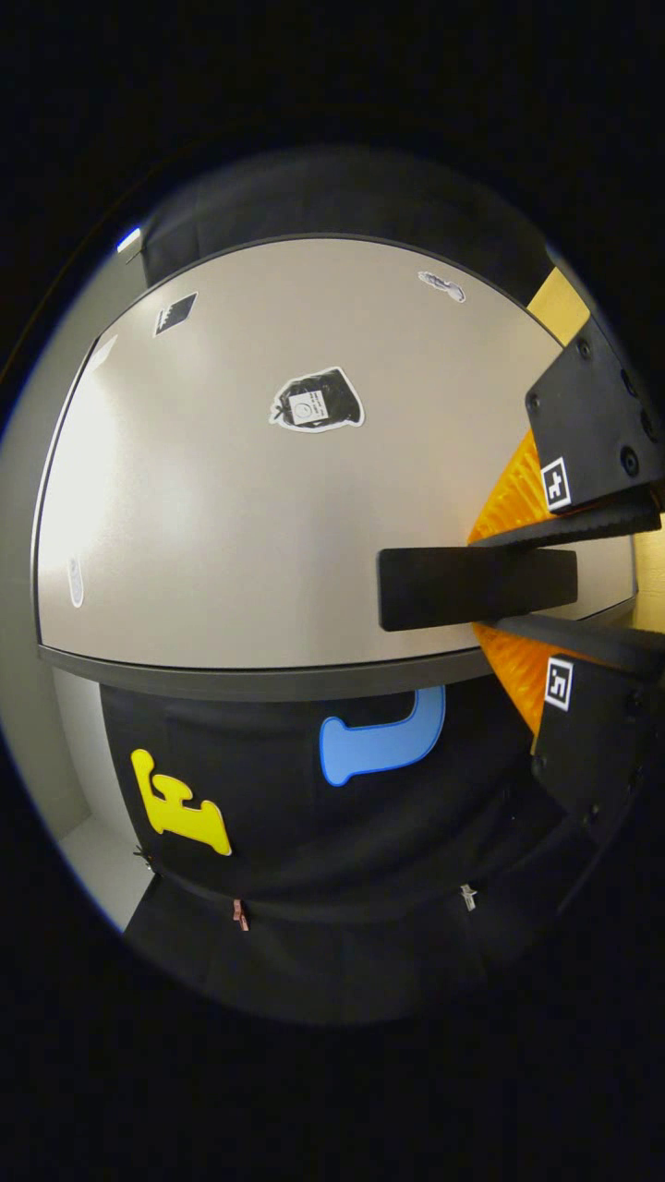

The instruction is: Open the shoe cabinet door, grab the shoes and put them into the shoe cabinet, then close the shoe cabinet door.

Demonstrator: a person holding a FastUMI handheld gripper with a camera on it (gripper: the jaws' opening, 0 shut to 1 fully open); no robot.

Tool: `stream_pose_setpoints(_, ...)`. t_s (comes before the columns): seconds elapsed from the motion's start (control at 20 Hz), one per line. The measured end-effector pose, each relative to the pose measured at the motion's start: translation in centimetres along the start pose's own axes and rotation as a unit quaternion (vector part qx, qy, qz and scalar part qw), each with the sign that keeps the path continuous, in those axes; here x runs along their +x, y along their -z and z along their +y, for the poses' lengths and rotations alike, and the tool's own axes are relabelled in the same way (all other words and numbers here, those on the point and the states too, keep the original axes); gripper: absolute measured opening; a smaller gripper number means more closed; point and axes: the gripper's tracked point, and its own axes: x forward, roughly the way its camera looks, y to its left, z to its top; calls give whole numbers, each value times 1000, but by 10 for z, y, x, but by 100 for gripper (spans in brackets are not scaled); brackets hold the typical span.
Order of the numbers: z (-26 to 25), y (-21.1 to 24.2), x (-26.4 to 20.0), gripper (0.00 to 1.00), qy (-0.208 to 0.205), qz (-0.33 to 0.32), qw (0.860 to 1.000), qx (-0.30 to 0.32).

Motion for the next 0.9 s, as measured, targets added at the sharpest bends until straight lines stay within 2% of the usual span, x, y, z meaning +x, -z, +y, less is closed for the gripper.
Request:
stream_pose_setpoints(0.15, 2, -4, 0, 30, -2, -8, 1000, -11)
stream_pose_setpoints(0.2, 1, -2, 1, 30, -7, -3, 1000, -13)
stream_pose_setpoints(0.4, 3, -3, -10, 16, -31, 6, 999, -7)
stream_pose_setpoints(0.9, -27, -6, -101, 16, -74, 7, 997, 13)
